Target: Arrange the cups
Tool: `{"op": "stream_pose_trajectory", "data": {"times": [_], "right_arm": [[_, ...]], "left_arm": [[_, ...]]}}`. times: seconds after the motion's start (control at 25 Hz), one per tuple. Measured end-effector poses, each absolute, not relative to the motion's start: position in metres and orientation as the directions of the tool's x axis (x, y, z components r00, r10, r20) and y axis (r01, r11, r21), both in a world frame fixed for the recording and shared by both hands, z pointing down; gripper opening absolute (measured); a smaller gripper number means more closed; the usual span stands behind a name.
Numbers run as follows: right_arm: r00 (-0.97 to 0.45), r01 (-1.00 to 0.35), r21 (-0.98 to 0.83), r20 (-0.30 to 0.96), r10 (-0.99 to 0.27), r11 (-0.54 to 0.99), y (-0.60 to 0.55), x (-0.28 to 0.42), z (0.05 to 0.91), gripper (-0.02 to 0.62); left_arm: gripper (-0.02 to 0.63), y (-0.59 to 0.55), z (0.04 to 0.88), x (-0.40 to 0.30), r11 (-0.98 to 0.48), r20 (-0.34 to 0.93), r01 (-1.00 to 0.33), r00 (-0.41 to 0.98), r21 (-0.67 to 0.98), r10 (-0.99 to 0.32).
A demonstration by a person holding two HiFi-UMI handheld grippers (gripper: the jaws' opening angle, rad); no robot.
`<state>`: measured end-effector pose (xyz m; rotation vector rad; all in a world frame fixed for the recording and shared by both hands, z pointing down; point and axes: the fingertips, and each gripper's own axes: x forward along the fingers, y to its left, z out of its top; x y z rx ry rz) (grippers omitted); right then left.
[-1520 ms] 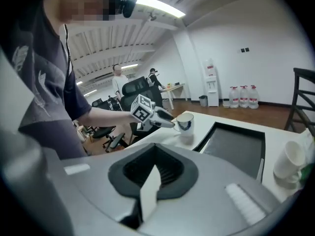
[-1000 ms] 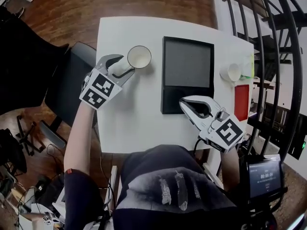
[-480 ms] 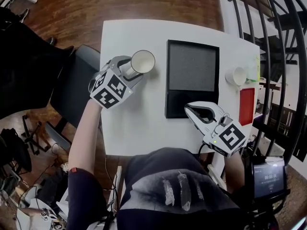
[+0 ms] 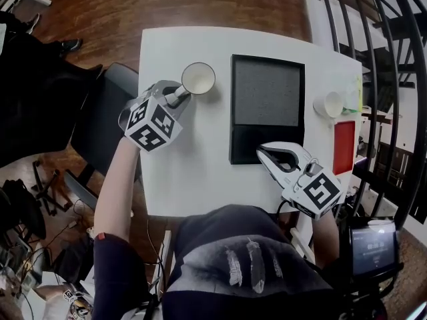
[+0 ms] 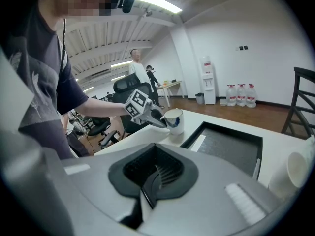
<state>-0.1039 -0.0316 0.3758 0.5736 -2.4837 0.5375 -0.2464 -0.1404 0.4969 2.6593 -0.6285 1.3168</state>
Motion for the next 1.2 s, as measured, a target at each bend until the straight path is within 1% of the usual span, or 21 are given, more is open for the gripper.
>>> {"op": "stream_pose_trajectory", "data": {"times": [0.16,0.36,0.68,0.88,1.04,1.2], "right_arm": [[-0.764,-0.5,-0.251,0.579,-0.285,0.829,-0.03,-0.102,0.379,0.004],[-0.758,-0.495,-0.244,0.59,-0.277,0.834,-0.026,-0.102,0.381,0.005],[-0.762,-0.508,-0.258,0.58,-0.289,0.822,-0.024,-0.105,0.379,0.005],[-0.754,-0.557,-0.273,0.563,-0.339,0.784,-0.038,-0.092,0.376,0.005],[-0.731,-0.591,-0.24,0.565,-0.384,0.77,-0.048,-0.076,0.373,0.004],[-0.728,-0.62,-0.226,0.524,-0.443,0.752,-0.055,-0.053,0.358,0.005]], "left_arm": [[0.069,-0.142,0.496,-0.244,-0.909,0.774,-0.408,0.545,-0.09,-0.321],[0.074,-0.142,0.495,-0.242,-0.908,0.756,-0.392,0.548,-0.144,-0.357],[0.072,-0.139,0.489,-0.248,-0.924,0.746,-0.362,0.58,-0.126,-0.329],[0.073,-0.148,0.466,-0.248,-0.917,0.708,-0.385,0.62,-0.102,-0.339],[0.074,-0.15,0.43,-0.238,-0.933,0.677,-0.343,0.661,-0.112,-0.324],[0.074,-0.133,0.395,-0.215,-0.95,0.659,-0.287,0.691,-0.126,-0.296]]}}
